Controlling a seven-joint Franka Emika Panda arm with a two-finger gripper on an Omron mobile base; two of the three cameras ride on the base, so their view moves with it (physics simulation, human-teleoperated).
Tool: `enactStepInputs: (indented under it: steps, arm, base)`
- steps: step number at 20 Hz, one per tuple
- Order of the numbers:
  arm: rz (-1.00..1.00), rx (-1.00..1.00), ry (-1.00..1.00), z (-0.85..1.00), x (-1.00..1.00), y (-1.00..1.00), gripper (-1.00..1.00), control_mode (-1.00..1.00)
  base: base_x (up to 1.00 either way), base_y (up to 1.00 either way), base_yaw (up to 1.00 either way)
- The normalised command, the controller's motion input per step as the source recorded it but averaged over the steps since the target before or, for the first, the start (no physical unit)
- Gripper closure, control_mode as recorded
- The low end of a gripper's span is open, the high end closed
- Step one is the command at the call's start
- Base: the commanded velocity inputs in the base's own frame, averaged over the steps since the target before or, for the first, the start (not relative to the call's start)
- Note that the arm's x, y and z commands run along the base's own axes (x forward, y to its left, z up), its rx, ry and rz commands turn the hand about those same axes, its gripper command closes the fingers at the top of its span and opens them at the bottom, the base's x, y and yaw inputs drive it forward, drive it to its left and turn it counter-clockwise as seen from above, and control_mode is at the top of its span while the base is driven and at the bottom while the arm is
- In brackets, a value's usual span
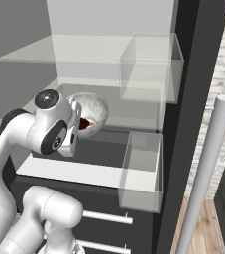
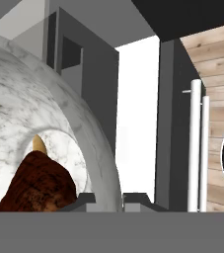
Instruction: Place one of the steaks on the plate and the other in the bowl. Then place the bowl in the fridge.
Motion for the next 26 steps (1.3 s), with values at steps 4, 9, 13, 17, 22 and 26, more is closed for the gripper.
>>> enactStepInputs:
  steps: [4, 9, 13, 17, 22, 26]
  arm:
    - [-0.05, 0.04, 0.0, 0.03, 0.48, 0.0, 1.0, -1.0]
    - [0.0, 0.01, 0.0, -0.03, 0.7, 0.0, 1.0, -1.0]
    - [0.0, 0.02, -0.03, -0.01, 0.76, 0.0, 1.0, -1.0]
    - [0.0, 0.0, -0.03, -0.13, 0.64, 0.0, 1.0, -1.0]
    - [0.0, 0.0, -0.01, -0.19, 0.6, 0.0, 1.0, -1.0]
    - [0.0, 0.0, -0.01, -0.09, 0.53, 0.0, 1.0, -1.0]
  base:
    - [0.0, 0.0, 0.0]
    - [0.0, 0.0, 0.0]
    - [0.0, 0.0, 0.0]
    - [0.0, 0.0, 0.0]
    - [0.0, 0.0, 0.0]
    - [0.0, 0.0, 0.0]
